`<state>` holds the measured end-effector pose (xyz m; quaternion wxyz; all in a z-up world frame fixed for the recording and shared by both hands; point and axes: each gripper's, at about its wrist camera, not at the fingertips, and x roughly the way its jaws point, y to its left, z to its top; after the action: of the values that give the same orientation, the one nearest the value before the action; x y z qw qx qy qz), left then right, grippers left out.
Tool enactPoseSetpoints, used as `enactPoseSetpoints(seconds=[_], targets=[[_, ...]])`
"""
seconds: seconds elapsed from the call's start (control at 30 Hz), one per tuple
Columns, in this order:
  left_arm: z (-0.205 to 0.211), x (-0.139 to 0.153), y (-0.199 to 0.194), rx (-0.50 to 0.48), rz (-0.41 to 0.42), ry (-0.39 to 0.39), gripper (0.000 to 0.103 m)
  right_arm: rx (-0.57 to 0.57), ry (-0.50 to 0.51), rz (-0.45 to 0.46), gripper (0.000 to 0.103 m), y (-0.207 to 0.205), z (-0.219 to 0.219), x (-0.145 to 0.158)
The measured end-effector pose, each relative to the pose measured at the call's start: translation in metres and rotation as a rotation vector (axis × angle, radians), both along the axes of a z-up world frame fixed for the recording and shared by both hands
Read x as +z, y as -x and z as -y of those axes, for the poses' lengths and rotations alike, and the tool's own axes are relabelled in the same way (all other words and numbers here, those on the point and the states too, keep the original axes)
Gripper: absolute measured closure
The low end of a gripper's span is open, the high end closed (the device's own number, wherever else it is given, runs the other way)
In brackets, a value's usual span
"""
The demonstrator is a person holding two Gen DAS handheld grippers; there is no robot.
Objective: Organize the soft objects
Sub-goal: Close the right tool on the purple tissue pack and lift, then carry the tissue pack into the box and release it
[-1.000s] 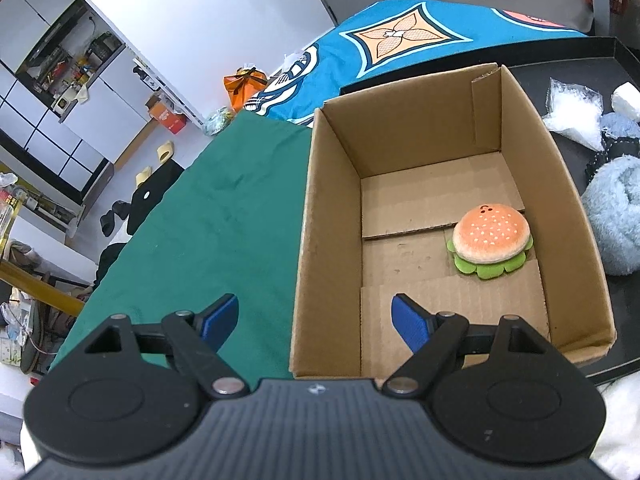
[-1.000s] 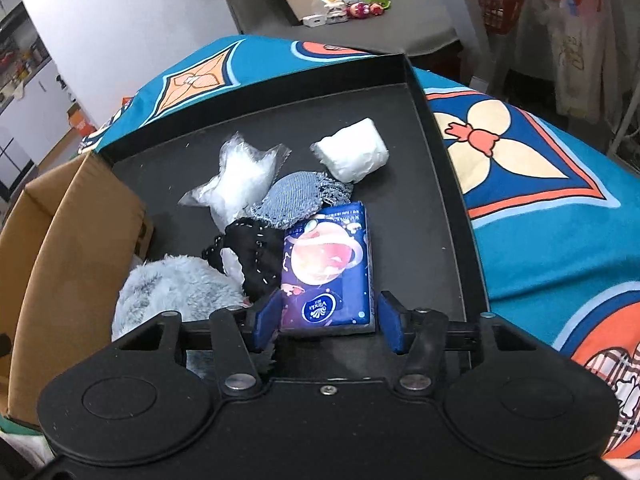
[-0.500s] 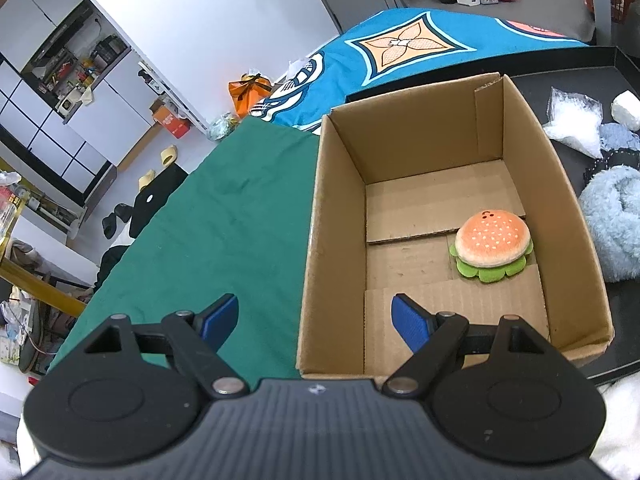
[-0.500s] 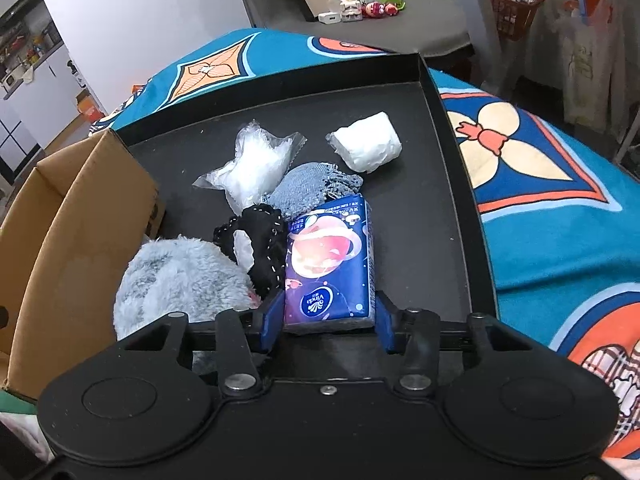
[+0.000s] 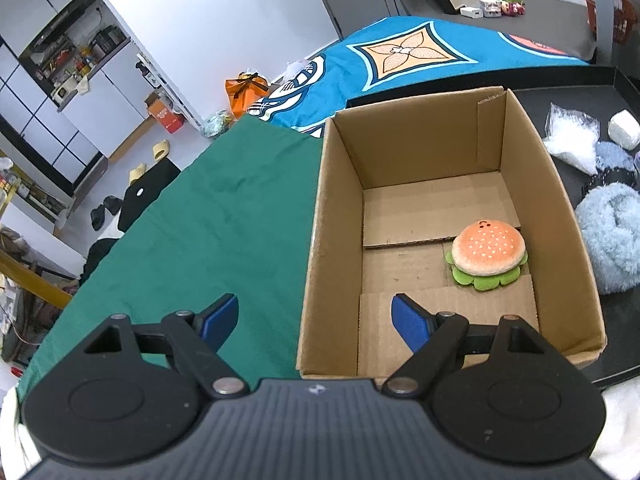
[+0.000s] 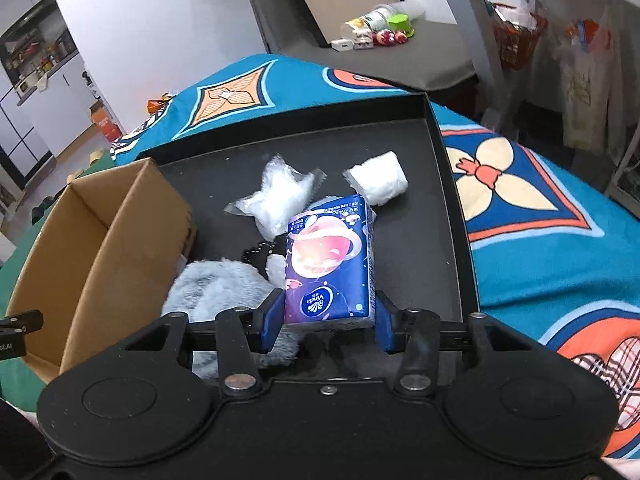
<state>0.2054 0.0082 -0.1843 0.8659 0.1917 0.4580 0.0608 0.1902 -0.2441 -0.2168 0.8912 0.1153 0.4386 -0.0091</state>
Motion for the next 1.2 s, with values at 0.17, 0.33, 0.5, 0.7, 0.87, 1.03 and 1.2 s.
enactPoseSetpoints(seconds=[0.17,0.33,0.5,0.7,0.87,1.03,1.2], targets=[[-0.004,0.002,0.002,0.002,0.010,0.021,0.020,0.012,0.018,0.015,0.057,0.001,-0.008,0.010],[-0.008,0.003,0.002,0.009,0.021,0.048,0.021,0.041,0.051,0.040,0.057,0.000,-0.021,0.024],[-0.013,0.005,0.005,0.008,0.030,0.070,0.021,0.070,0.062,0.071,0.057,0.000,-0.037,0.040],[-0.019,0.006,0.006,0.018,0.032,0.103,0.024,0.110,0.075,0.114,0.057,-0.002,-0.060,0.060],[-0.024,0.007,0.006,0.023,0.036,0.135,0.029,0.143,0.084,0.140,0.057,-0.005,-0.075,0.070],[-0.030,0.006,0.006,0.031,0.032,0.164,0.037,0.180,0.097,0.163,0.057,-0.007,-0.092,0.079],[-0.034,0.005,0.006,0.034,0.025,0.181,0.051,0.226,0.105,0.176,0.057,-0.012,-0.111,0.081]])
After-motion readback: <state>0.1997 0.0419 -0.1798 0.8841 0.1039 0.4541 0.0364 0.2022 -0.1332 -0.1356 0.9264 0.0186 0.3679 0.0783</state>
